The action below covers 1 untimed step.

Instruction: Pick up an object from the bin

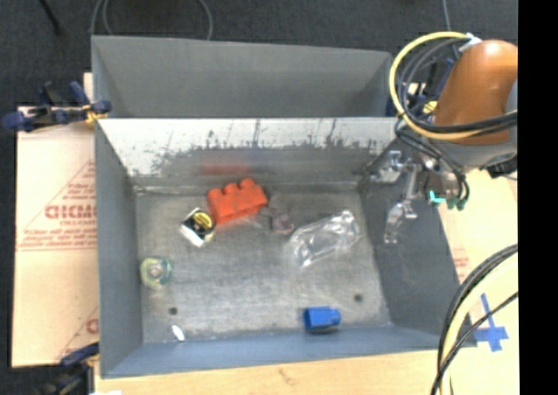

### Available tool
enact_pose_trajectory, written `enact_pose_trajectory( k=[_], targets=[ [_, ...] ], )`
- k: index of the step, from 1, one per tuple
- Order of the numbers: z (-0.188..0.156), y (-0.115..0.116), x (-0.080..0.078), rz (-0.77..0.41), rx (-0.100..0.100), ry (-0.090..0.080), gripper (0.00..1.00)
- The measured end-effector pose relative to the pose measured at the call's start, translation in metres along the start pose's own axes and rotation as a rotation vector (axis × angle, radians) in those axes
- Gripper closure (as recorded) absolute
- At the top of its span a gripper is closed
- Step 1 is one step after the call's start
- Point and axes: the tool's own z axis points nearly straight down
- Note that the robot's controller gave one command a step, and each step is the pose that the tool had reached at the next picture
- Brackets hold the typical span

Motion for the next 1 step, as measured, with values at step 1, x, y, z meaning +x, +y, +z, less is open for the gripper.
enact_pose_trajectory(
  k=[1],
  targets=[
    [0.0952,0.0628,-0.0059,-0.188,0.001,-0.004,0.0]
  ],
)
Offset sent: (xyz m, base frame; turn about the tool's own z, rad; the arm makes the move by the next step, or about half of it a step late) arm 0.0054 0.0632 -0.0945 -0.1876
